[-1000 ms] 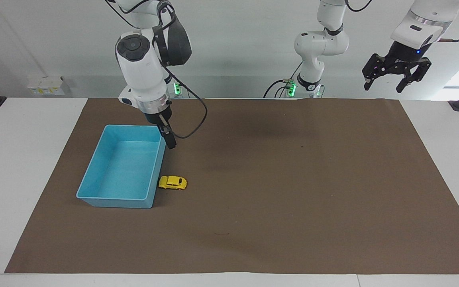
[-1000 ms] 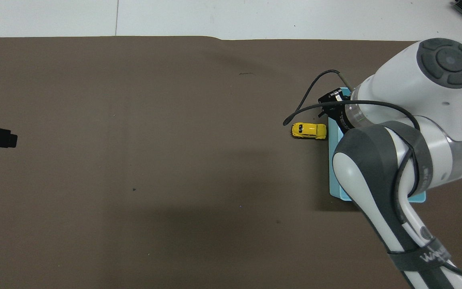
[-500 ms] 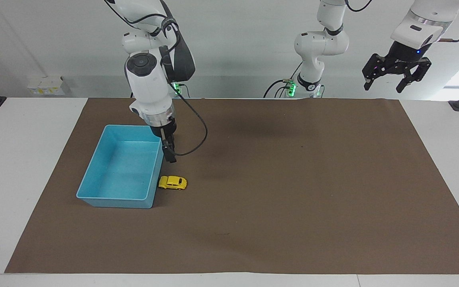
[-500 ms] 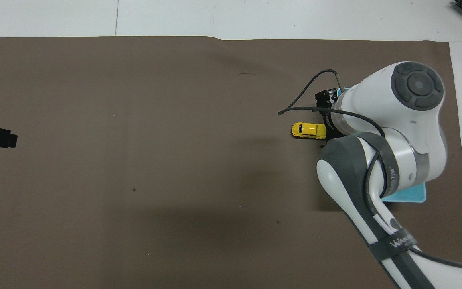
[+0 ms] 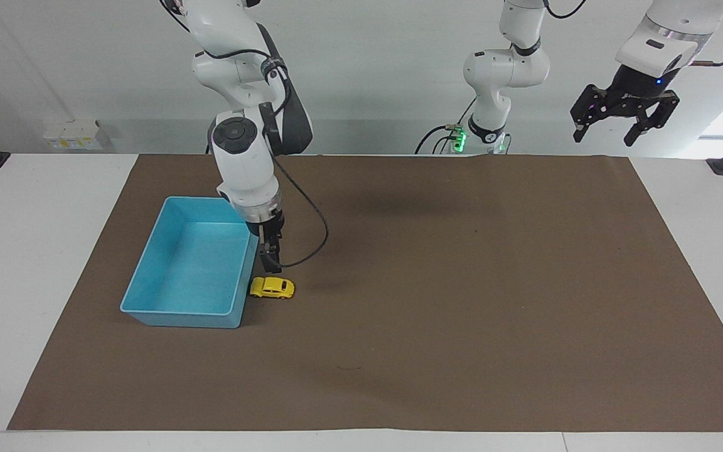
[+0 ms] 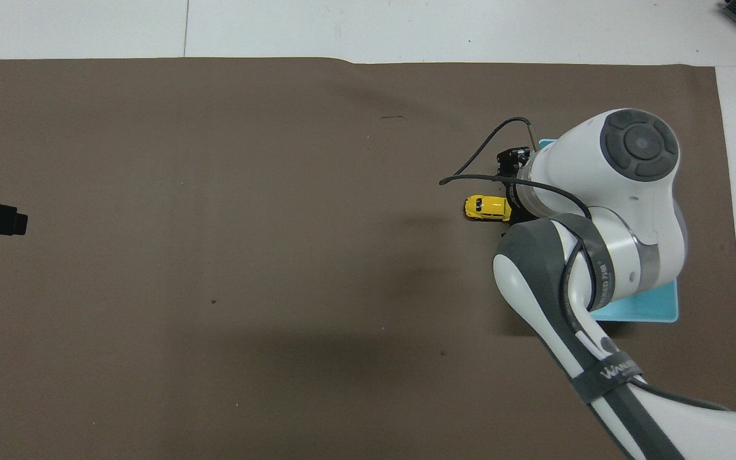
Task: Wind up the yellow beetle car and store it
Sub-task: 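Reach the right gripper past the box rim down to the car, then close the right gripper on the yellow car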
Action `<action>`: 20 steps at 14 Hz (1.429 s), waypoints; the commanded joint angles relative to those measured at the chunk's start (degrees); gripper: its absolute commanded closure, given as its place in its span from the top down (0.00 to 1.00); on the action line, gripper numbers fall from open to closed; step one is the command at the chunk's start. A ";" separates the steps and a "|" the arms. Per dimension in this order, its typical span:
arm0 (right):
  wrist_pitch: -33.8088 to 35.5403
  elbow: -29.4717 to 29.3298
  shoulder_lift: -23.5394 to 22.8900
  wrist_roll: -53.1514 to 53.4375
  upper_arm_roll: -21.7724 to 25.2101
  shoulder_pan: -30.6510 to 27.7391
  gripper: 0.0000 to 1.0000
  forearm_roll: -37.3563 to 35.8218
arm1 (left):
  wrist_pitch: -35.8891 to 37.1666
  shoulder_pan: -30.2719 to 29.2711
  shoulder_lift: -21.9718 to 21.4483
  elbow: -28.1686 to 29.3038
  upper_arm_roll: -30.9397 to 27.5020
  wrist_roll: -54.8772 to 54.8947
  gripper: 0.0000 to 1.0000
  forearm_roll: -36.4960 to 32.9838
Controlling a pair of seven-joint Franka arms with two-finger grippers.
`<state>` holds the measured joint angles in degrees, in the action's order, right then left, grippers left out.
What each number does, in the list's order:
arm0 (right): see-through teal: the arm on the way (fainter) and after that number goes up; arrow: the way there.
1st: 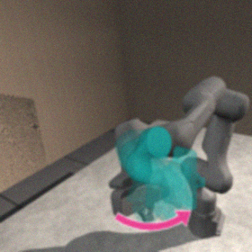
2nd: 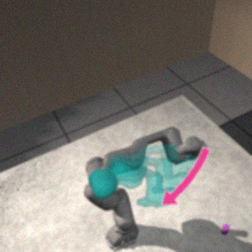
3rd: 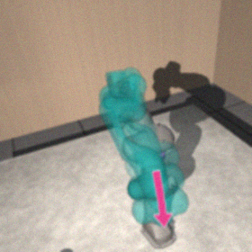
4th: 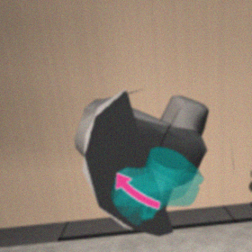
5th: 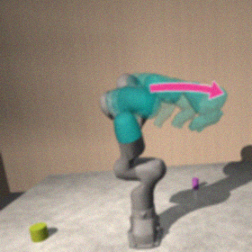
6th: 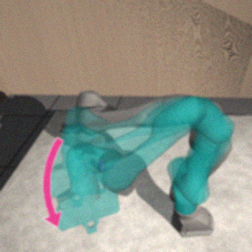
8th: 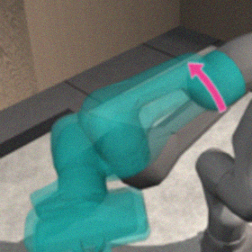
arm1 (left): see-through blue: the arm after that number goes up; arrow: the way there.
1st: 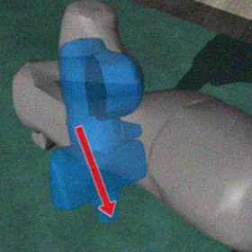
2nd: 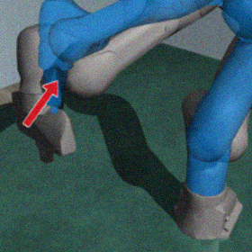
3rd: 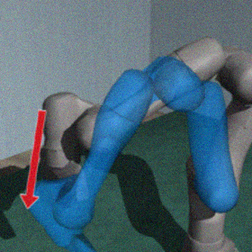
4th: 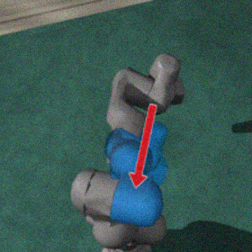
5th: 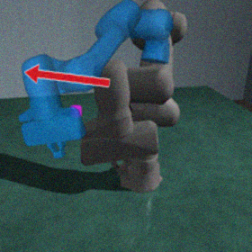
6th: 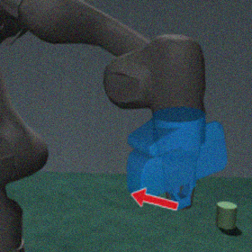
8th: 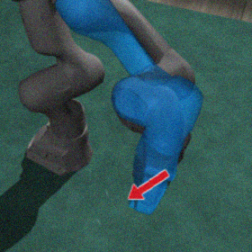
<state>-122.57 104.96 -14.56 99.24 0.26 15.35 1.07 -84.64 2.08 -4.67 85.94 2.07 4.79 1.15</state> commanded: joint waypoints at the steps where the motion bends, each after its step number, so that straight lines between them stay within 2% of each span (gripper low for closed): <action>1: -1.88 0.42 -2.04 1.66 -0.53 -0.67 1.00 -0.63 | 0.62 -0.41 -0.87 0.63 0.13 0.04 1.00 0.26; 6: -11.09 6.65 -2.84 1.40 -0.53 -1.19 1.00 -0.63 | 0.62 -0.41 -0.87 0.63 0.13 0.04 1.00 0.26; 18: -17.52 10.88 -4.69 -0.88 -0.44 -2.87 0.99 -0.80 | 0.62 -0.41 -0.87 0.63 0.13 0.04 1.00 0.26; 19: -17.52 10.88 -4.69 -1.58 -0.44 -2.78 0.77 -0.80 | 0.62 -0.41 -0.87 0.72 0.13 0.04 1.00 0.26; 20: -17.52 10.79 -4.69 -1.77 -0.35 -2.69 0.50 -0.89 | 0.62 -0.41 -0.95 0.63 0.13 0.04 1.00 0.26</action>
<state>-138.95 114.55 -19.50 98.66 0.35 13.14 0.95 -84.63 2.08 -4.67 85.94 2.07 4.79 1.15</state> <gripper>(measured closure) 0.040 0.000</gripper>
